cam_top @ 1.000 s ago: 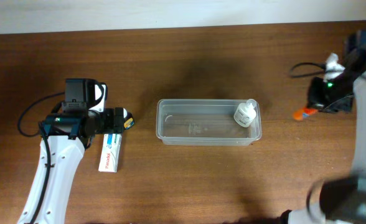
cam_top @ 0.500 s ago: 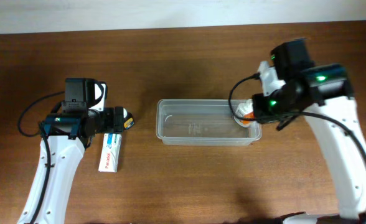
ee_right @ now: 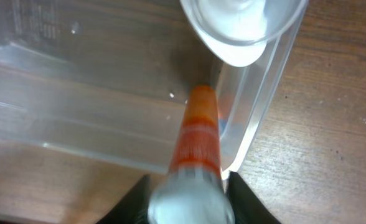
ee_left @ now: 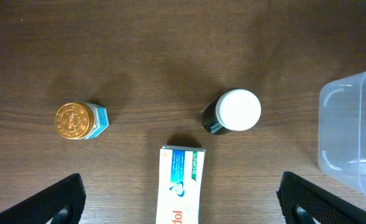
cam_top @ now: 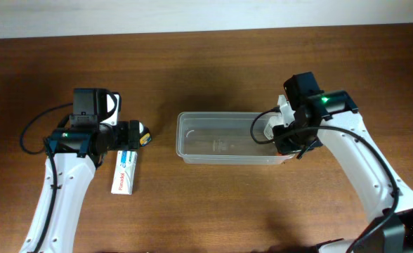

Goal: Pack container
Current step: 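Place the orange tube into the container's right end, release, then grasp the dark brown bottle with the left gripper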

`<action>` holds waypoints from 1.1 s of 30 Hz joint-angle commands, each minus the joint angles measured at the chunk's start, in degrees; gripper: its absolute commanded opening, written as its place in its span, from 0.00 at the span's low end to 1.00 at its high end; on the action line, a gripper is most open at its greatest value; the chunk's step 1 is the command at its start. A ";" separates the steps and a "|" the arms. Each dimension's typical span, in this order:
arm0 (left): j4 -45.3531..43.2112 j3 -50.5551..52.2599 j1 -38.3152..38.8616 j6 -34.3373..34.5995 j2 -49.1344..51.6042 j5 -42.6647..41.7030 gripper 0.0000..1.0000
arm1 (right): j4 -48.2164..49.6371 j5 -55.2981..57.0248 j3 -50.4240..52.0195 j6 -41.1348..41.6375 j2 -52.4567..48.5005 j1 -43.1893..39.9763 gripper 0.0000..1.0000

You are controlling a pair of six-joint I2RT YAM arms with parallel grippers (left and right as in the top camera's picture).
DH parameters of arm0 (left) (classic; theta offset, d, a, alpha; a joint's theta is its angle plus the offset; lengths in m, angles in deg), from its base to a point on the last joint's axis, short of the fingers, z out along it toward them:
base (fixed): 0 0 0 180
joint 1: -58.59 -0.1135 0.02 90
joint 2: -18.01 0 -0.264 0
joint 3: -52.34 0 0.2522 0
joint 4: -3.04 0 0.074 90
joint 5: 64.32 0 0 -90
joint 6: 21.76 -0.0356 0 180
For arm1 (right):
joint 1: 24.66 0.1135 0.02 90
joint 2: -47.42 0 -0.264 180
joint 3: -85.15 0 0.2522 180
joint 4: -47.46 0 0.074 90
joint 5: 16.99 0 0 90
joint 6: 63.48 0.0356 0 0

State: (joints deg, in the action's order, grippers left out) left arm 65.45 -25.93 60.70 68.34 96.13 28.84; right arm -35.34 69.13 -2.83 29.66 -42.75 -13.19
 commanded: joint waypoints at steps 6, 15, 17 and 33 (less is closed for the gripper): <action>0.04 -1.05 -0.42 0.57 0.02 -0.63 0.99 | 0.96 1.36 0.20 0.76 -1.46 0.48 0.48; 0.00 -1.05 -0.42 0.57 0.02 -0.66 0.99 | -0.37 4.81 -7.06 0.79 2.47 0.33 0.95; -0.04 -1.05 -0.42 0.57 0.02 -0.68 0.99 | -0.90 4.74 -11.41 0.81 4.02 -0.68 0.98; 3.28 -16.92 -0.39 4.11 9.35 -5.99 0.99 | -7.06 -3.65 -18.03 1.25 1.31 -24.83 0.98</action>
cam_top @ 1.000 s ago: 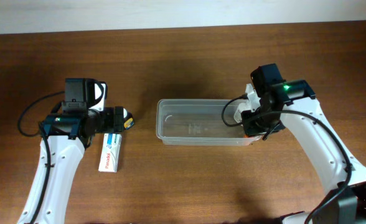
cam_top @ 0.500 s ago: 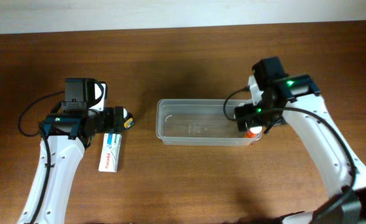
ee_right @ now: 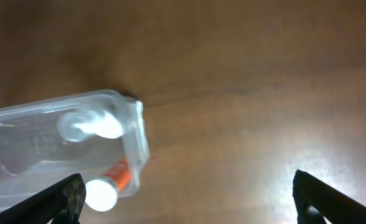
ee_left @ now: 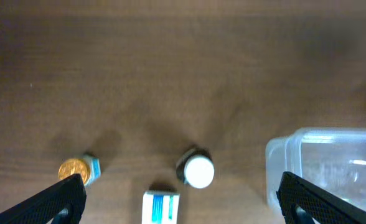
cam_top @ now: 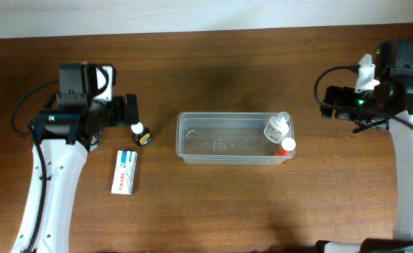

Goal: Pack container
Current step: 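Grasp the dark brown bottle with the left gripper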

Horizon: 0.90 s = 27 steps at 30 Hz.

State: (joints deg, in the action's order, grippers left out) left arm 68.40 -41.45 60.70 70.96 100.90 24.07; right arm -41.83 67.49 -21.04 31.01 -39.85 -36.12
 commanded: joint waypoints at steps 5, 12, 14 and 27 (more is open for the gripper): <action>0.22 -1.44 0.33 2.23 13.00 -1.95 0.98 | -0.76 -2.01 0.39 -0.17 -3.80 -2.43 0.98; -0.07 -1.44 1.60 2.21 22.25 -1.86 0.95 | -0.79 -2.01 0.50 -0.17 -5.16 -2.43 0.98; 0.35 -1.42 1.62 2.23 23.43 -2.01 0.89 | -0.79 -2.01 0.50 -0.17 -5.16 -2.45 0.99; 4.17 -1.42 1.66 2.21 24.57 -2.14 0.50 | -0.79 -1.99 0.50 -0.17 -5.16 -2.43 0.99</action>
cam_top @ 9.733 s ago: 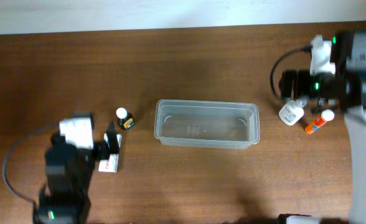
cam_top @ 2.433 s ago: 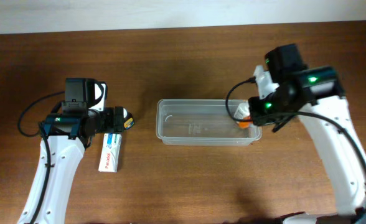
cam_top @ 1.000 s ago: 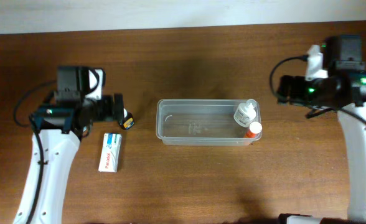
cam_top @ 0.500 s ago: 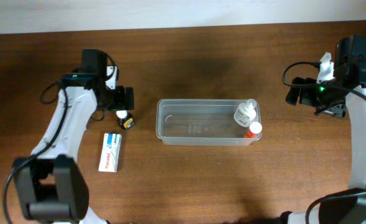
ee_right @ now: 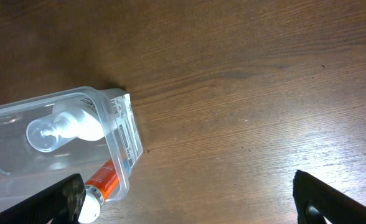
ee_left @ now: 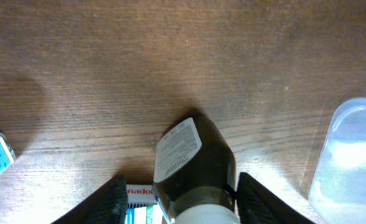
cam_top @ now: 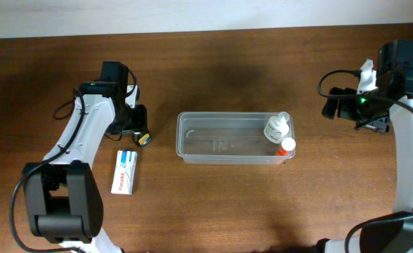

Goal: Pack container
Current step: 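Grasp the dark brown bottle with the left gripper, then carry the brown bottle right and set it in the container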

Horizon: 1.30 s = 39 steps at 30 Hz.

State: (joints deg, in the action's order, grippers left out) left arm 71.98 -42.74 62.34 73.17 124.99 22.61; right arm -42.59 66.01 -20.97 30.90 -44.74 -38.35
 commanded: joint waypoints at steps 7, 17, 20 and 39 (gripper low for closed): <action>1.14 -0.13 0.02 0.00 0.48 -0.72 0.21 | -0.02 -0.50 0.44 -0.07 -0.26 -0.20 0.99; 7.72 -6.64 1.29 0.02 -3.32 -1.92 0.03 | -0.04 -0.50 0.44 -0.09 -0.26 -0.20 0.99; 10.80 -12.02 3.87 0.02 -6.08 -1.92 0.02 | -0.02 -0.50 0.44 -0.09 -0.26 -0.20 0.99; 1.18 -22.38 36.17 1.51 -1.18 -1.90 0.00 | -0.46 -0.50 0.44 -0.07 -0.26 -0.20 0.99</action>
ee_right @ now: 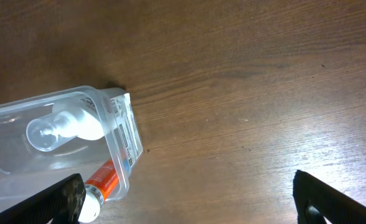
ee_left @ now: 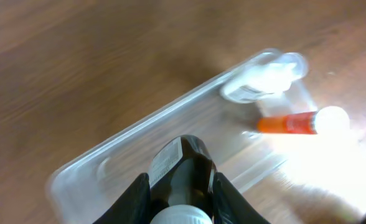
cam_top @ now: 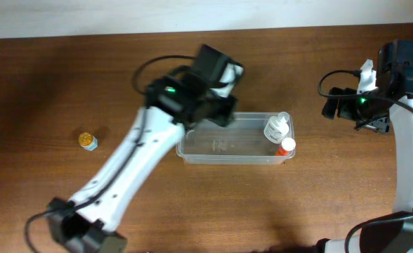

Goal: Pack container
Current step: 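Carry the brown bottle right and set it in the container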

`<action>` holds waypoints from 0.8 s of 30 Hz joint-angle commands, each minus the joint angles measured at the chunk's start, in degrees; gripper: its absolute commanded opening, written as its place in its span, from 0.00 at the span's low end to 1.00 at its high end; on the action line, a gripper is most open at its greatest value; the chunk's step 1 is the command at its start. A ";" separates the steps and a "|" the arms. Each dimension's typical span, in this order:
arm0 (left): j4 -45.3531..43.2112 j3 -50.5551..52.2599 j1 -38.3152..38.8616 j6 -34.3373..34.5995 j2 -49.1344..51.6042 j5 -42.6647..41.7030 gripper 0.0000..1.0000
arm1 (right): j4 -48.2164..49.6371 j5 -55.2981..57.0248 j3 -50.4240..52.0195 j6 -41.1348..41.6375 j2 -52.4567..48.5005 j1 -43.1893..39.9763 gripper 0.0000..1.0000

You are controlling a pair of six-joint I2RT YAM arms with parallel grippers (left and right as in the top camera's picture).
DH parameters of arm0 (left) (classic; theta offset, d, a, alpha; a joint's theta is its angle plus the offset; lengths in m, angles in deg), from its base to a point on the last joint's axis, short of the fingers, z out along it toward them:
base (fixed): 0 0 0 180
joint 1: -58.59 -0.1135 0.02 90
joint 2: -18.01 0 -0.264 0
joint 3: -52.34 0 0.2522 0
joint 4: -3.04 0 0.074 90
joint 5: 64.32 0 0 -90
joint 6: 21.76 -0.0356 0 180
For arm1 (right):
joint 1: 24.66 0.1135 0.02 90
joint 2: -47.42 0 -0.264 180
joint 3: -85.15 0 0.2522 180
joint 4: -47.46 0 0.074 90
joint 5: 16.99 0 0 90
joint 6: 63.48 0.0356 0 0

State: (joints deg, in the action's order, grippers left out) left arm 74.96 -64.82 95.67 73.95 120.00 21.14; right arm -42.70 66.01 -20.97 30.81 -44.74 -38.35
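Observation:
My left gripper (ee_left: 182, 190) is shut on a dark bottle with a white cap (ee_left: 184, 163). It holds the bottle above the left half of the clear plastic container (cam_top: 227, 160). At the container's right end lie a white bottle (cam_top: 277, 128) and an orange tube (cam_top: 286, 146). The left wrist view shows the white bottle (ee_left: 264, 81) and the tube (ee_left: 295, 122) beyond the container's rim (ee_left: 158, 115). Out to the right of the container, my right gripper (ee_right: 189, 208) is open with nothing in it. The right wrist view looks back at the container's end wall (ee_right: 130, 134).
A small gold-capped jar (cam_top: 88, 140) stands on the brown table at the far left. My left arm (cam_top: 136, 154) stretches diagonally across the table's left half and hides what is beneath it. The right arm (cam_top: 403, 154) stands along the right edge.
My left gripper, shut on the dark bottle, was at table level left of the container and is now above the container. The right arm has not moved.
My right gripper was shut on the orange tube in the container's right end while the left hung open over the bottle, jar and box. Then the right was open and off to the right. The left shut on the dark bottle, and now holds it over the container.

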 commanded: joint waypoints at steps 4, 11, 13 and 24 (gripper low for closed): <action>-3.80 -0.31 4.74 0.72 8.20 -0.44 0.01 | -0.37 -0.50 0.44 0.02 -0.26 -0.20 0.99; -7.21 -0.31 5.90 0.72 15.19 -0.66 0.00 | -0.33 -0.52 0.44 0.02 -0.26 -0.20 0.99; -7.96 -0.31 5.90 0.72 16.22 -0.66 0.01 | -0.33 -0.50 0.44 0.02 -0.26 -0.20 0.99; -12.26 -0.31 6.43 0.72 16.94 -0.63 0.18 | -0.35 -0.50 0.44 0.02 -0.26 -0.20 0.99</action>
State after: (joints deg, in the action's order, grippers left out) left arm 63.11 -64.75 101.66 74.13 137.16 21.14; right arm -43.01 66.01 -20.97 30.84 -44.74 -38.35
